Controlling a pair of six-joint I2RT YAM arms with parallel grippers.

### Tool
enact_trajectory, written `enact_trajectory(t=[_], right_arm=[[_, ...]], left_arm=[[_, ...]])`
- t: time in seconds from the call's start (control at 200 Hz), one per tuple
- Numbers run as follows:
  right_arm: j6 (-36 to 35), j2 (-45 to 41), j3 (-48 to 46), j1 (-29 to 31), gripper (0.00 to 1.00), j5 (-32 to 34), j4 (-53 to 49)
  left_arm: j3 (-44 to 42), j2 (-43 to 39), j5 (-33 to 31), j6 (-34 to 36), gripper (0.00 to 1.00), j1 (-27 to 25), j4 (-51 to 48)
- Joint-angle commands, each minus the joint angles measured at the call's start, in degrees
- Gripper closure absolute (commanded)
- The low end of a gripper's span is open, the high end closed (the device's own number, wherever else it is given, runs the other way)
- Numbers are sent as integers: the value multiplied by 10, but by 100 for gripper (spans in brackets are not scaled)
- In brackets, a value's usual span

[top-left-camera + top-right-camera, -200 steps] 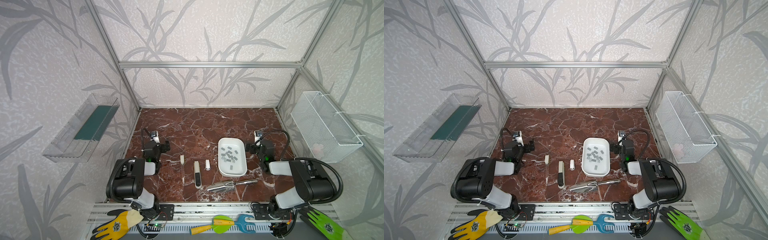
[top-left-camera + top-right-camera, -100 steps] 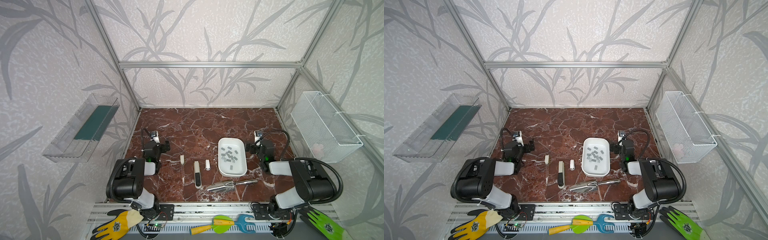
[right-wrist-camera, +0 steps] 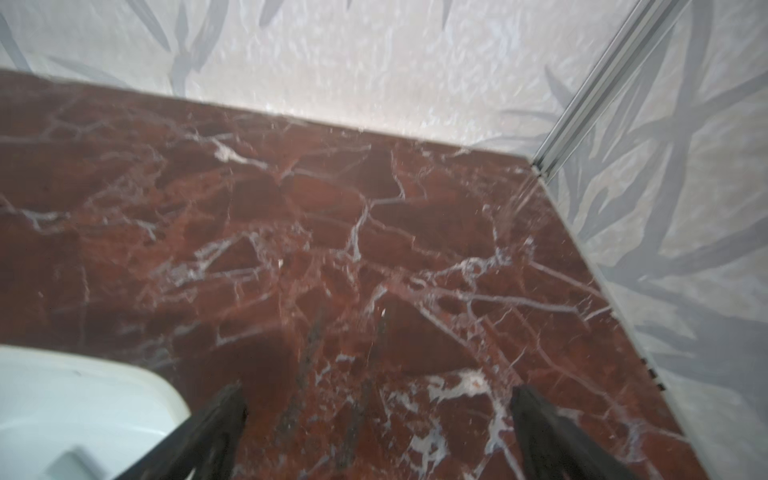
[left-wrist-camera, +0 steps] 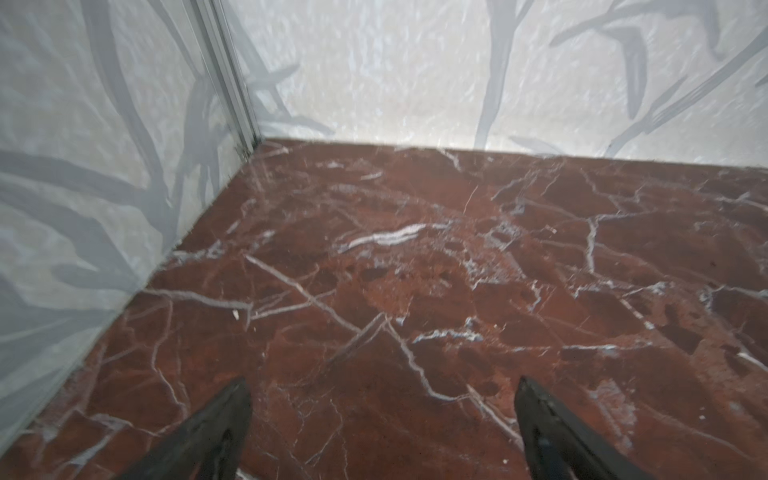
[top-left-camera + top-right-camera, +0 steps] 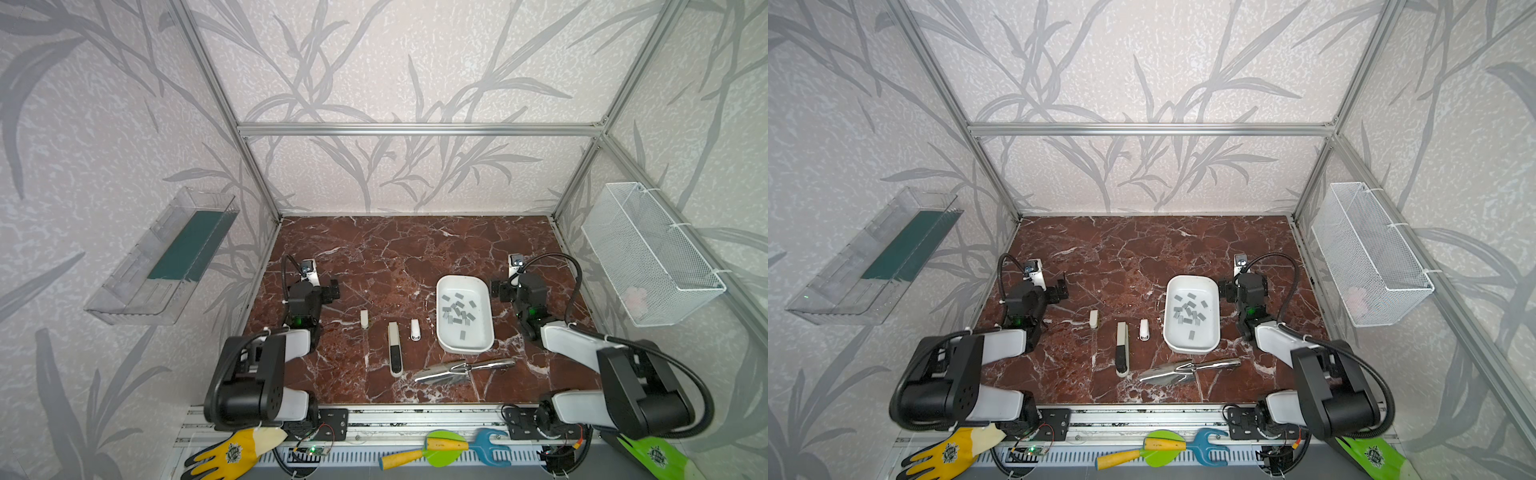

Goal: Load the staples into the stapler
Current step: 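Grasp the large black-and-cream stapler base with the right gripper while the left arm rises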

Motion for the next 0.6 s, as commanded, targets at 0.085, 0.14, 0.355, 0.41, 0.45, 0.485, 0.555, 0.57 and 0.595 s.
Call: enact_trajectory(t=[0.085,0.14,0.355,0.41,0.45,0.485,0.555,0.57,0.595], right_arm=[[234,-119,152,1,1,-2,-328],[280,-154,161,0,1,-54,-378],[319,-278,90,8,1,-294,-240],[318,-277,112,31,1,-301,-279],[308,-271,125,61,1,-297,-298],[296,-265,133,94,1,-291,-307],[273,-251,143,173,1,-258,-323],[270,-248,145,193,1,-244,-326],[268,-244,145,223,1,-221,-327]], left_arm=[[40,-143,-61,-87,1,-34,-143],[100,-186,-40,-144,1,-33,-262],[369,-231,-9,-317,1,-29,-769],[363,-250,-9,-416,1,-14,-841],[347,-266,35,-436,1,3,-830],[337,-276,88,-433,1,16,-804],[371,-261,166,-417,1,37,-814],[385,-254,186,-406,1,39,-817],[411,-236,214,-384,1,41,-825]])
